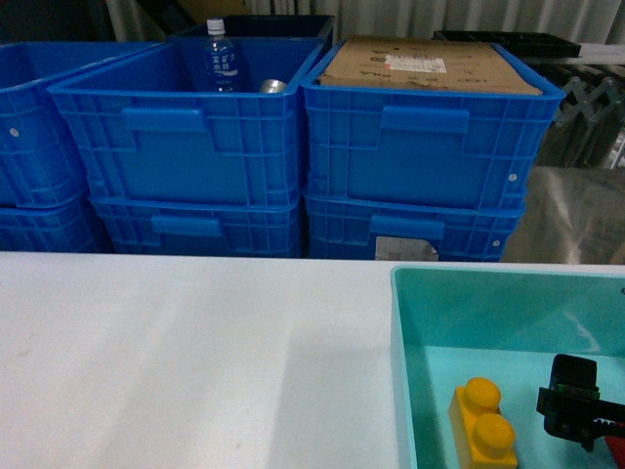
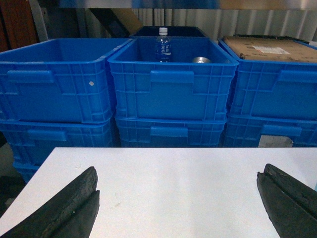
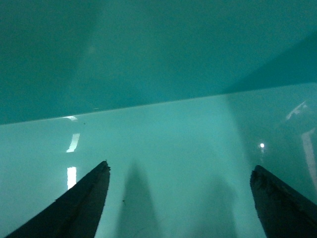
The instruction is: Pick red block from blue box to shelf
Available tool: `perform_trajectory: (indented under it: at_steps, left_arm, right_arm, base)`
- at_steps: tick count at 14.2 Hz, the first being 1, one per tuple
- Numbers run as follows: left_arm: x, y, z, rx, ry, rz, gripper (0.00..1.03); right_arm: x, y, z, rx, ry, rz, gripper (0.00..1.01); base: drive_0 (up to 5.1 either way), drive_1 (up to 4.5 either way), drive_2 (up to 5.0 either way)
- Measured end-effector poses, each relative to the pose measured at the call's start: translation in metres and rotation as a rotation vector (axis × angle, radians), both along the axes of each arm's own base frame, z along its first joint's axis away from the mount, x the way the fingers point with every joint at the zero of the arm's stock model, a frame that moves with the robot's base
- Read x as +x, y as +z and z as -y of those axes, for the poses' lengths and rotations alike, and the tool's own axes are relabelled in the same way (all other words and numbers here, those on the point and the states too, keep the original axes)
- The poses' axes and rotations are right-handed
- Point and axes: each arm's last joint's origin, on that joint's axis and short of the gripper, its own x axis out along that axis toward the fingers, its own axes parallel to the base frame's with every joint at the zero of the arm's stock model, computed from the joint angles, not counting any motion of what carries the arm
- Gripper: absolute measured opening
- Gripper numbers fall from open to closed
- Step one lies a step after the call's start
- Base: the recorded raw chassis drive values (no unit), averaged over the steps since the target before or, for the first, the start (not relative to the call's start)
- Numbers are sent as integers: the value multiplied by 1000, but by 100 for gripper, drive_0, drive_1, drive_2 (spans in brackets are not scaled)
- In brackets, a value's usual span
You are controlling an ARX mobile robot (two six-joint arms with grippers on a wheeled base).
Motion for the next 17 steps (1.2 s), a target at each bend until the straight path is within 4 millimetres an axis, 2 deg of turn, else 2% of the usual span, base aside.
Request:
perform_trajectory:
  at_steps: [1, 7, 8, 9, 11, 12, 13, 16, 17]
  left_arm:
    - [0, 0, 0, 0, 0, 0, 98]
    - [0, 0, 0, 0, 0, 0, 98]
    - [0, 0, 0, 0, 0, 0, 98]
    - [0, 0, 0, 0, 0, 0, 98]
    - [0, 0, 0, 0, 0, 0, 98]
    - [0, 0, 0, 0, 0, 0, 98]
    - [0, 0, 0, 0, 0, 0, 98]
    - [0, 0, 0, 0, 0, 0, 98]
    - [0, 0, 0, 0, 0, 0, 98]
  right_arm:
    - [0, -1, 0, 1, 1, -2, 77]
    - [0, -1, 2, 11, 4, -3, 62]
    - [0, -2, 2, 16, 7, -4, 51]
    - [0, -2, 3, 19, 10, -2, 28]
    - [1, 0, 3, 5, 24, 22, 27]
    - [-2, 22, 8, -38, 90, 17, 26]
    - [-2, 62, 14, -46, 149, 91, 26]
    - [-11, 124, 28, -97, 248, 188, 26]
    - [-15, 137, 33, -122, 259, 212, 26]
  base:
    - [0, 0, 0]
    - [0, 0, 0]
    - [0, 0, 0]
    - [0, 0, 0]
    - [0, 0, 0]
    - [0, 0, 0]
    - [0, 0, 0]
    - [0, 0, 0]
    - [0, 0, 0]
